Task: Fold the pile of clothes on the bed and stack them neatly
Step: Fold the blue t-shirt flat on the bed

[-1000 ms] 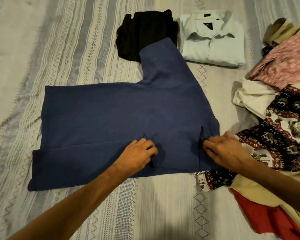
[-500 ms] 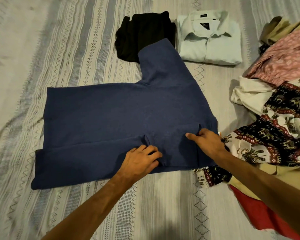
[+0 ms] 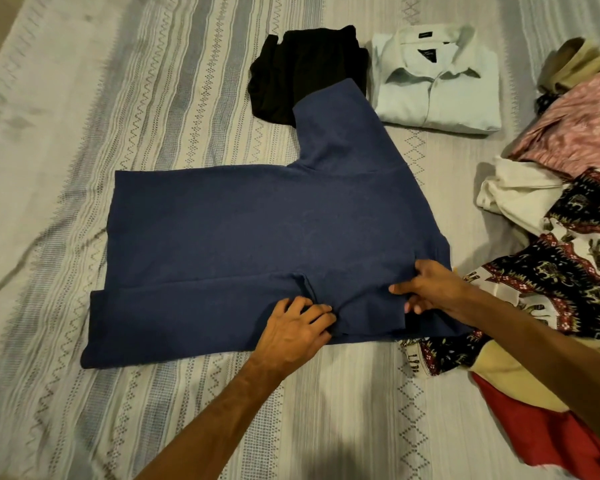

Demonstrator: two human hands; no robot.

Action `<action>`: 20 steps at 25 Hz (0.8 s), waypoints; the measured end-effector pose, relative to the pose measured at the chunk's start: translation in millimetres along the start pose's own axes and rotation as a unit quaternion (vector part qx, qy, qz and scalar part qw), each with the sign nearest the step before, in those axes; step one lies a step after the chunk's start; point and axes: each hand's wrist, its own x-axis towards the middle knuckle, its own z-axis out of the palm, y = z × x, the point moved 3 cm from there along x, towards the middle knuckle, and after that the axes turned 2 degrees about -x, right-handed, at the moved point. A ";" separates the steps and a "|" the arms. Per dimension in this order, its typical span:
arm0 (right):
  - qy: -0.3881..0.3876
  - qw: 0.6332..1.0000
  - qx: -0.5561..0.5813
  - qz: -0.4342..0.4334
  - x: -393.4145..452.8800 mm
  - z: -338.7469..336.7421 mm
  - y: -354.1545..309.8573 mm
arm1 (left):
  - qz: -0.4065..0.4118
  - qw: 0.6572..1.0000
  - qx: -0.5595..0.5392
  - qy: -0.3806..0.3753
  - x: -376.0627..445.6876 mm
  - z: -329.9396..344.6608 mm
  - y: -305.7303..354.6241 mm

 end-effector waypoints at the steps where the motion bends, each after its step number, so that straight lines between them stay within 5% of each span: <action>1: 0.003 1.000 0.025 -0.008 1.1 -3.2 1.7 | -0.008 1.000 -0.014 0.002 -0.8 -2.0 0.3; 3: 0.013 1.000 0.014 0.008 0.4 -10.2 7.5 | -0.011 0.999 -0.020 -0.036 -2.5 -6.7 2.7; 6: 0.106 0.965 -0.241 0.004 -2.8 -21.3 8.3 | -0.014 0.993 -0.010 -0.117 -3.8 -15.1 2.9; 9: 0.276 0.881 -0.340 -0.181 -0.9 -18.8 -14.5 | -0.088 0.987 -0.025 -0.131 -3.9 -27.9 -18.4; 11: 0.238 0.820 -0.463 -0.238 8.4 -4.9 -30.6 | -0.097 0.981 -0.009 -0.166 -3.2 -29.6 -36.8; 13: 0.166 0.790 -0.553 -0.205 22.8 7.0 -40.0 | -0.101 0.977 0.014 -0.186 0.7 -28.1 -43.6; 17: 0.136 0.805 -0.545 -0.189 39.0 11.5 -39.1 | -0.179 0.963 -0.040 -0.195 18.5 -24.7 -44.9; 20: 0.200 0.844 -0.441 -0.233 50.5 -5.4 -48.8 | -0.146 0.972 -0.070 -0.170 38.7 -38.5 -75.0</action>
